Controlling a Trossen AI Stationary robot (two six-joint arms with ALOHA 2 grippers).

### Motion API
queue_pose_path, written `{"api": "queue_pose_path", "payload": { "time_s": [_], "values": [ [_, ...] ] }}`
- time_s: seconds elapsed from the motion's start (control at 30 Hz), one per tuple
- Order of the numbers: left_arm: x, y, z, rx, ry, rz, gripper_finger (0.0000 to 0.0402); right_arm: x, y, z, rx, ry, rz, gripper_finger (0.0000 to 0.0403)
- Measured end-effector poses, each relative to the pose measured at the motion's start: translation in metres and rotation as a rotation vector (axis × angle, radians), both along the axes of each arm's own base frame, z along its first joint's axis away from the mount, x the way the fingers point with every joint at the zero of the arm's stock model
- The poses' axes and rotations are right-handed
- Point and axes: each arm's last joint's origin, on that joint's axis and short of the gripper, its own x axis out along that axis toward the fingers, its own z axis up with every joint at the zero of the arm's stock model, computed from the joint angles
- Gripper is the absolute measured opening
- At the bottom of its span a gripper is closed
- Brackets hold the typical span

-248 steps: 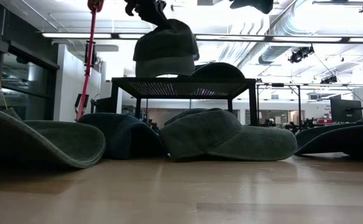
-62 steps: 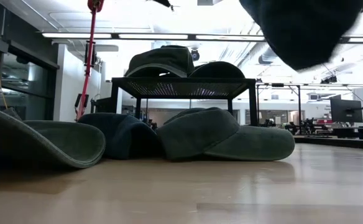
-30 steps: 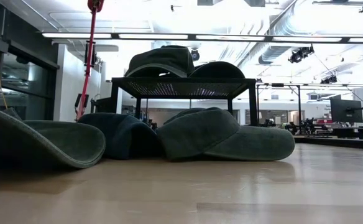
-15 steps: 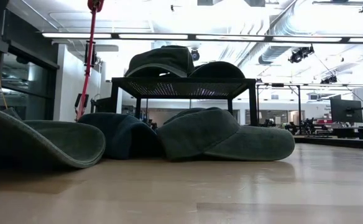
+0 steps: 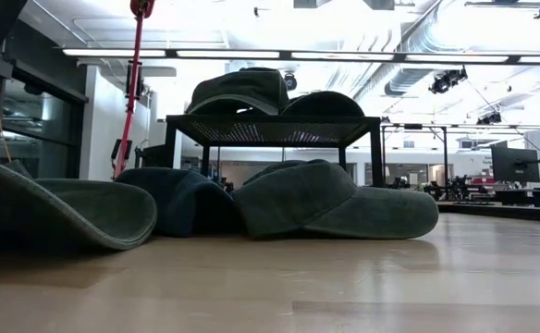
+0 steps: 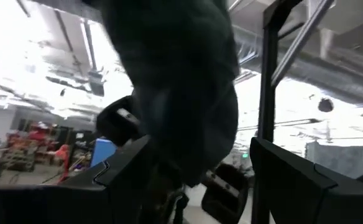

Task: Pick & Place hat
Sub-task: Stack the right blue cap on top of the other blue cap on the shelf

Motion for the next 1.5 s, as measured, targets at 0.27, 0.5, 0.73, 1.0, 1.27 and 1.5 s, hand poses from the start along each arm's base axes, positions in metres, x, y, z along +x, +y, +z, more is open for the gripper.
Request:
{"api": "queue_pose_path", "payload": {
  "time_s": [0.27,0.5,0.73,1.0,1.27,1.5],
  "values": [
    [0.004,0.0,-0.004,0.001,-0.002,-0.029,0.0253,0.008,-0.004,-0.002,0.015,0.019,-0.012,0.0008],
    [0.004,0.0,-0.004,-0.002,-0.002,-0.024,0.013,0.008,-0.004,-0.002,0.019,0.019,-0.02,0.0008],
    [0.004,0.0,-0.004,0.024,-0.006,-0.003,0.0014,0.008,-0.004,-0.003,0.022,0.03,-0.03,0.0008],
    [0.005,0.0,-0.005,0.048,-0.002,-0.006,0.0004,0.009,-0.006,-0.006,0.124,0.083,-0.079,0.0061],
    [0.005,-0.001,-0.009,0.066,0.094,-0.038,0.0002,0.005,-0.002,-0.016,0.221,0.234,-0.095,0.0143],
    [-0.013,-0.001,-0.001,0.113,0.266,-0.017,0.0001,0.001,0.008,-0.034,0.289,0.446,-0.029,0.0175]
  ]
}}
